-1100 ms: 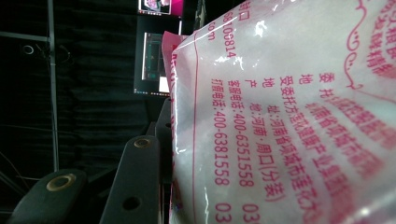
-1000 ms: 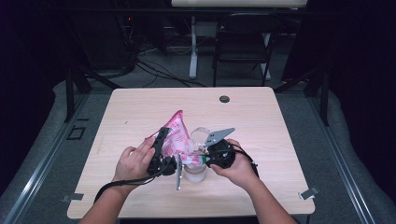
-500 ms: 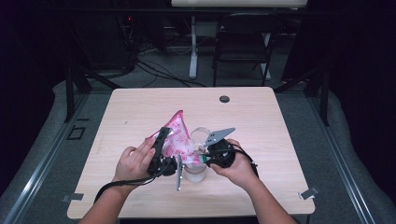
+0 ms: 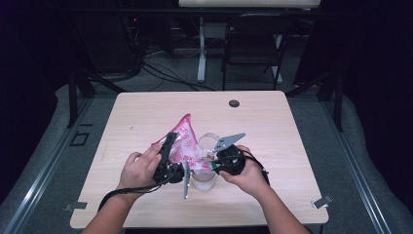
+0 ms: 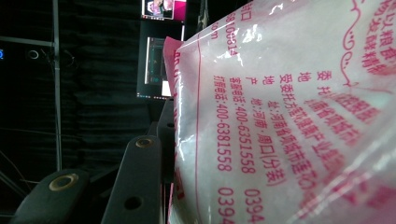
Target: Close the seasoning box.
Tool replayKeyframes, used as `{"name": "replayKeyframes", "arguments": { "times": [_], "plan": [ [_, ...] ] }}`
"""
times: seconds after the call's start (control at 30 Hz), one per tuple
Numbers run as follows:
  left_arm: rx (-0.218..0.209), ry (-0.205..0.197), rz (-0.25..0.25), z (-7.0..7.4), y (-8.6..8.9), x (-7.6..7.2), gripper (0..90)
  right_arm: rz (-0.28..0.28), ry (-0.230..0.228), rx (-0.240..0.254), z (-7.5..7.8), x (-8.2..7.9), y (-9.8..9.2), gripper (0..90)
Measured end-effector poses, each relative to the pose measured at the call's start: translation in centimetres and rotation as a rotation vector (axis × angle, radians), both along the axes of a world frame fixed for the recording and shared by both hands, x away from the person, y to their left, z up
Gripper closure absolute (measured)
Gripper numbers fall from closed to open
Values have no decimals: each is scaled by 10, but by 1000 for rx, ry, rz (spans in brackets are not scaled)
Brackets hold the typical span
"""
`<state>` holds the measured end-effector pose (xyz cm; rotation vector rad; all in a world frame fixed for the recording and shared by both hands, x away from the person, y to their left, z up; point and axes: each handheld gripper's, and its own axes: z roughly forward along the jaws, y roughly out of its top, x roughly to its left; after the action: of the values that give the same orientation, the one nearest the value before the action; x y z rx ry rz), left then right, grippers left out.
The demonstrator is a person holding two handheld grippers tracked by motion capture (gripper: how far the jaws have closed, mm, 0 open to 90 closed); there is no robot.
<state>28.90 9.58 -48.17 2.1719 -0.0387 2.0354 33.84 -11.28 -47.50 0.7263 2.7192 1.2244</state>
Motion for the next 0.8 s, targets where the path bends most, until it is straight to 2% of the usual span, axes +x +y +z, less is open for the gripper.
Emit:
{"name": "replayKeyframes", "arguments": {
  "times": [0.2,0.7,0.8],
  "plan": [
    [-7,-2,2,1,1,1,651,13,-1,-9,1,-1,1,900],
    [-11,-2,2,3,0,-1,652,10,8,3,-1,0,1,900],
    [-18,-6,-12,4,1,0,652,15,14,-7,0,-1,1,900]
  ]
}}
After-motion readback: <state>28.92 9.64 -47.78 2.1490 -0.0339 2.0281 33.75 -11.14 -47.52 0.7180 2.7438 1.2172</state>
